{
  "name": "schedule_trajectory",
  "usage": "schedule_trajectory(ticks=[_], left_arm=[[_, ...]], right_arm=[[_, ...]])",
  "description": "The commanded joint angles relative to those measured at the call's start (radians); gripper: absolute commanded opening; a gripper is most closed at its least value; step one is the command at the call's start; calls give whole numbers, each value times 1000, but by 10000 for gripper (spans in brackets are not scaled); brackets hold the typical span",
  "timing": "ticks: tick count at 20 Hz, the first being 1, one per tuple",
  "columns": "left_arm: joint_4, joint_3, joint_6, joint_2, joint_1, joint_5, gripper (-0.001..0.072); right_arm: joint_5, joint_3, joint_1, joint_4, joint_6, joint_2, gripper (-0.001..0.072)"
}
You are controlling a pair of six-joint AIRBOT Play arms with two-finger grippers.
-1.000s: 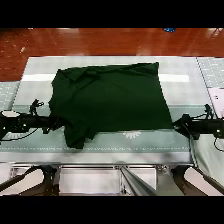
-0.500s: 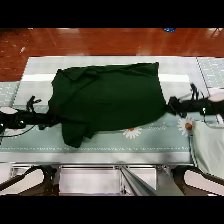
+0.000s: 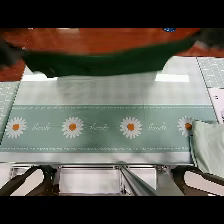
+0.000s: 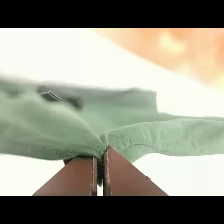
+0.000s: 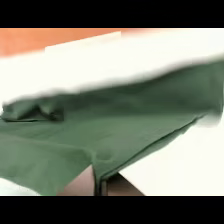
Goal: Fold the shirts.
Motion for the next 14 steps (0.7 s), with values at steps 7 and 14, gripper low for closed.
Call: schedule_trajectory(ticks=[7, 14], left_arm=[[142, 556, -79, 227, 158, -80, 21], [774, 556, -230, 437, -197, -198, 21]], right_arm=[[104, 278, -13, -360, 30, 362, 27], [234, 104, -12, -486, 89, 624, 27]])
